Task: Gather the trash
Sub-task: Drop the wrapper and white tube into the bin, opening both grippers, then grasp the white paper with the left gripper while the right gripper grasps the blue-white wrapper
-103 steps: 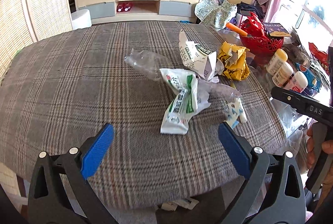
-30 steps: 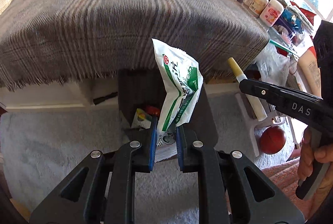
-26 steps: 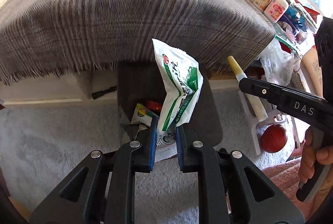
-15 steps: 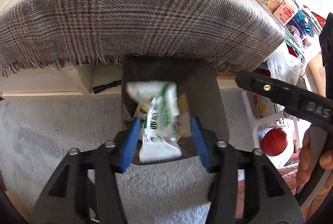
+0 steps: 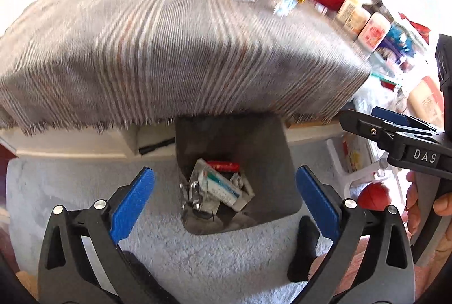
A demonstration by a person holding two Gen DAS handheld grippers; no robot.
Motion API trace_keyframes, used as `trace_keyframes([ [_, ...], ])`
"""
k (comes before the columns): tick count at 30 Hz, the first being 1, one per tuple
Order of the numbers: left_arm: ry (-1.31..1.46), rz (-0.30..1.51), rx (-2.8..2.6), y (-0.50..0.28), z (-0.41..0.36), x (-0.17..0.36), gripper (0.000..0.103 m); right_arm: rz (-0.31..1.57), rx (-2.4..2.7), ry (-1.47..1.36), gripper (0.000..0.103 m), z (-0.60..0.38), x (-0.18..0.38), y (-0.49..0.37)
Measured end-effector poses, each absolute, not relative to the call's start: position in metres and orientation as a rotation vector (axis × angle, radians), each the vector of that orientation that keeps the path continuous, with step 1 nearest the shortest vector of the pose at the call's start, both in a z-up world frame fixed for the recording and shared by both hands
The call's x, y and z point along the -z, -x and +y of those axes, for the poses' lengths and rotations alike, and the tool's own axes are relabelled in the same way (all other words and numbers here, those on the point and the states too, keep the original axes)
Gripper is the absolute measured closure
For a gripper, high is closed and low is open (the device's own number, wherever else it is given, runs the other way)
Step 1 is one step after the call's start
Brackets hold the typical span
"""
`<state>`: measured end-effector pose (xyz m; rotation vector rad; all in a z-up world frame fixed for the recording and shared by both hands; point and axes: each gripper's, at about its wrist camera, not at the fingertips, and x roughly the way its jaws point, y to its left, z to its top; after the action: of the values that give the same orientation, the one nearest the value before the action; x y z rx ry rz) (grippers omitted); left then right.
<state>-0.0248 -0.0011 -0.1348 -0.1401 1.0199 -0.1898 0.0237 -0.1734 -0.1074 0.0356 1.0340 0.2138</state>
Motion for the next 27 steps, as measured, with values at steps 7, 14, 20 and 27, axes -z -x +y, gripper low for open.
trace_keyframes([
  [7,0.055,0.867,0.154,0.003,-0.003,0.075,0.008,0.943,-0.185,-0.044,0.003,-0.185,0.063,-0.042],
  [14,0.043,0.781,0.141,-0.040,0.003,0.029,0.008,0.878,-0.165,-0.050,0.003,-0.191,0.023,-0.076],
  [20,0.012,0.759,0.099,-0.090,0.013,0.004,0.008,0.857,-0.173,-0.047,0.003,-0.185,0.007,-0.117],
  [27,-0.005,0.793,0.087,-0.135,0.016,0.013,0.008,0.902,-0.200,-0.110,0.016,-0.183,0.026,-0.161],
])
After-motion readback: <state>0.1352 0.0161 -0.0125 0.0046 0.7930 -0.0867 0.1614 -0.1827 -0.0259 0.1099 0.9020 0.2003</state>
